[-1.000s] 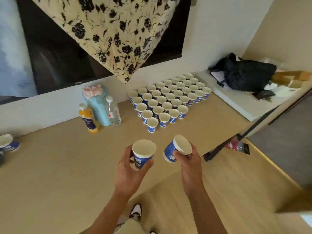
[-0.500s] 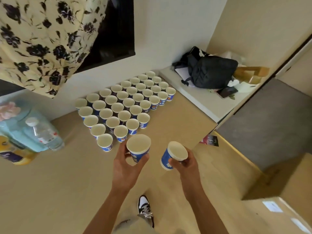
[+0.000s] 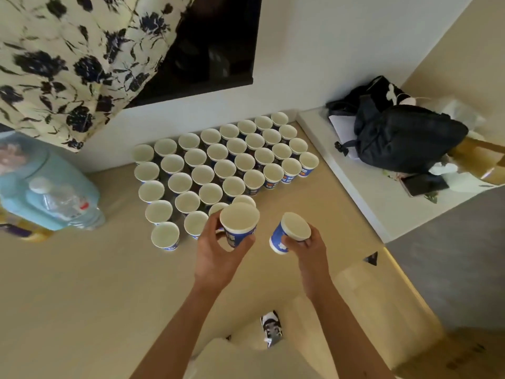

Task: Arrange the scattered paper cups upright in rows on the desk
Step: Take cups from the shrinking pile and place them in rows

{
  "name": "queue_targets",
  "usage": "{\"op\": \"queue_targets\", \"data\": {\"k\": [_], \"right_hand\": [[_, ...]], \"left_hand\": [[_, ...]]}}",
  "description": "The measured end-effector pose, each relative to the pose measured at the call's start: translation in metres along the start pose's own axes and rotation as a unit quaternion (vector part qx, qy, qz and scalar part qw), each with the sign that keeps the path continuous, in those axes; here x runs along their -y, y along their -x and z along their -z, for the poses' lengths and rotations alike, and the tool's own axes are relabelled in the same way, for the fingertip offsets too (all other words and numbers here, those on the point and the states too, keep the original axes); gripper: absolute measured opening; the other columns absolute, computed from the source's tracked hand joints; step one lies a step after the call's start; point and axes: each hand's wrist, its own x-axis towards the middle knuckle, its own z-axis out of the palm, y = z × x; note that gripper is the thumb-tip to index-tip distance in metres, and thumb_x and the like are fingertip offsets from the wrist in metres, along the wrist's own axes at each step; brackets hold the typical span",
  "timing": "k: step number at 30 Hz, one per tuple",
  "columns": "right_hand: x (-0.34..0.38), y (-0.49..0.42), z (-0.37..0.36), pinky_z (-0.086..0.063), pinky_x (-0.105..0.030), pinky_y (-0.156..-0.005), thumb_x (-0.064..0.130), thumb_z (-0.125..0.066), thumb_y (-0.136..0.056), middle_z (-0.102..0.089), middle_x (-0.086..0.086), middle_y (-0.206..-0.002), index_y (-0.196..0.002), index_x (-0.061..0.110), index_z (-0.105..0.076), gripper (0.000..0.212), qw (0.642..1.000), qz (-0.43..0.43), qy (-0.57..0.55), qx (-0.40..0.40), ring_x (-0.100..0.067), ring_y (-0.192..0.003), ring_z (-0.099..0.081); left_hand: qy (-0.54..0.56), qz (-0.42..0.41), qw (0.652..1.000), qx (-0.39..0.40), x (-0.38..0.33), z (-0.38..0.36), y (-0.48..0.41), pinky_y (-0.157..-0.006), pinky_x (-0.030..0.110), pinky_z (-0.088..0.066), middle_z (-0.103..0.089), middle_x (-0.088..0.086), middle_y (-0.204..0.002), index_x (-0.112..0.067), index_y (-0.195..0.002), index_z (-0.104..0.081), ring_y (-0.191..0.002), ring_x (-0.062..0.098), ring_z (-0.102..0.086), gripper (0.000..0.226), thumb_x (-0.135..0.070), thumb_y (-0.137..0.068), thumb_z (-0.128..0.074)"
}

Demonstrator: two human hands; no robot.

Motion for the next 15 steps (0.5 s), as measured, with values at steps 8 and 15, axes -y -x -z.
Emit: {"op": "queue_targets", "data": {"k": [8, 15], "right_hand": [[-0.015, -0.103, -0.002, -0.053, -0.021, -0.080, 0.016, -0.083, -0.064, -0.069, -0.007, -0.123, -0.125, 0.017, -0.058, 0.066, 0.992, -0.011, 0.053, 0.118, -0.018, -0.108, -0.068], [-0.022, -0.165, -0.001, -0.050, -0.019, -0.079, 0.014, -0.084, -0.065, -0.069, 0.001, -0.109, -0.107, 0.027, -0.062, 0.049, 0.969, 0.004, 0.130, 0.211, -0.012, -0.101, -0.063]], "left_hand": [[-0.014, 0.024, 0.991, -0.134, -0.011, -0.040, -0.005, -0.085, 0.017, -0.053, -0.068, -0.020, -0.112, -0.029, -0.124, -0.058, -0.103, 0.004, -0.066, 0.062, -0.037, -0.069, -0.086], [-0.018, 0.044, 0.975, -0.217, -0.016, -0.089, -0.009, -0.088, 0.025, -0.056, -0.069, -0.016, -0.111, -0.022, -0.123, -0.061, -0.105, 0.009, -0.067, 0.059, -0.032, -0.070, -0.085]]}}
